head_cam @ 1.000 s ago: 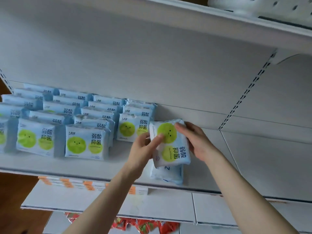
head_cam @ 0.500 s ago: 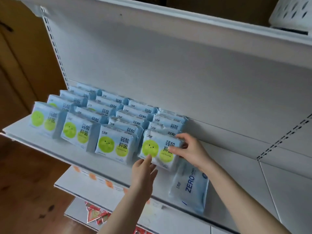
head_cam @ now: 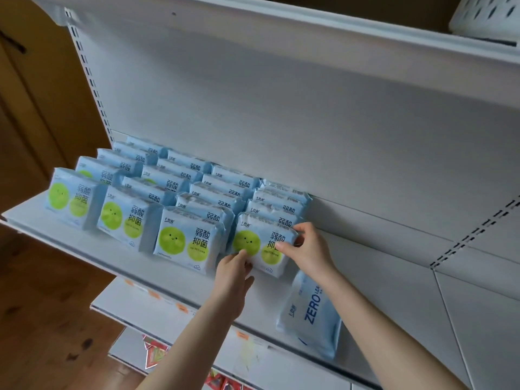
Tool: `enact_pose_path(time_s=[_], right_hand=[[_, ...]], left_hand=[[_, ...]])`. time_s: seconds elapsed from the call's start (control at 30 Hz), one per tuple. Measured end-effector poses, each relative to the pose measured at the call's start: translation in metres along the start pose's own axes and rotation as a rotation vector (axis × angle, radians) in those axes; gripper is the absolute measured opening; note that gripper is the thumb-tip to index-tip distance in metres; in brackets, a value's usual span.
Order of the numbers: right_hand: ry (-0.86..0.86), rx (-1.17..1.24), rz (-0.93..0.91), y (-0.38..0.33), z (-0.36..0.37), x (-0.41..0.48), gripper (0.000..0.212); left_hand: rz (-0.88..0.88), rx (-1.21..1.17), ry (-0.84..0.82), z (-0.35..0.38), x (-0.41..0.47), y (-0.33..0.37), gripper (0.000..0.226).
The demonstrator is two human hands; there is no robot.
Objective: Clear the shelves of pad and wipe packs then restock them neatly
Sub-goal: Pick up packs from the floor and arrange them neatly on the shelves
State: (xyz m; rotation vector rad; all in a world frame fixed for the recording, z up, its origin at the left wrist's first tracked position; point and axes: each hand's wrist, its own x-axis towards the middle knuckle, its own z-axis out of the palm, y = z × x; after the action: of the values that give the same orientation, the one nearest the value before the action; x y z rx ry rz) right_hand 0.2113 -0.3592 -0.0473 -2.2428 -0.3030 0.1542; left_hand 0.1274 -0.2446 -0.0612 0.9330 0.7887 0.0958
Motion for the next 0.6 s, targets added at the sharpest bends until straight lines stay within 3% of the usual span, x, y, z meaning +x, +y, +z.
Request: enact_pose_path(time_s=[0.17,0.3,0.4,0.47,0.53,0.6], right_hand=[[-0.013,0.079,0.033,0.004,-0.011,-0.008,0.053],[0.017,0.066,0.116,0.03,-0.038,-0.027,0.037],[0.005,-0.04,0.216,0.058,-0.048,-0.045,0.032],[-0.011,-0.037,0.255,0.07,-0.047,-0.055,0.027],[0.0,0.086,0.266,0.074,-0.045,-0.064,0.017],[0.017,0.245,0.266,0.071,-0.049,-0.072,0.007]], left_hand=[[0.07,0.223,-0.025,-0.006,-0.006,-0.009,0.017],[0.352,0.796,-0.203,-0.007,-0.025,-0.027,0.043],[0.336,1.116,-0.315,0.006,-0.033,-0.037,0.054],[0.338,1.284,-0.29,0.017,-0.036,-0.043,0.047],[0.368,1.365,-0.236,0.025,-0.038,-0.046,0.039],[0.292,1.246,-0.253,0.028,-0.043,-0.046,0.039]])
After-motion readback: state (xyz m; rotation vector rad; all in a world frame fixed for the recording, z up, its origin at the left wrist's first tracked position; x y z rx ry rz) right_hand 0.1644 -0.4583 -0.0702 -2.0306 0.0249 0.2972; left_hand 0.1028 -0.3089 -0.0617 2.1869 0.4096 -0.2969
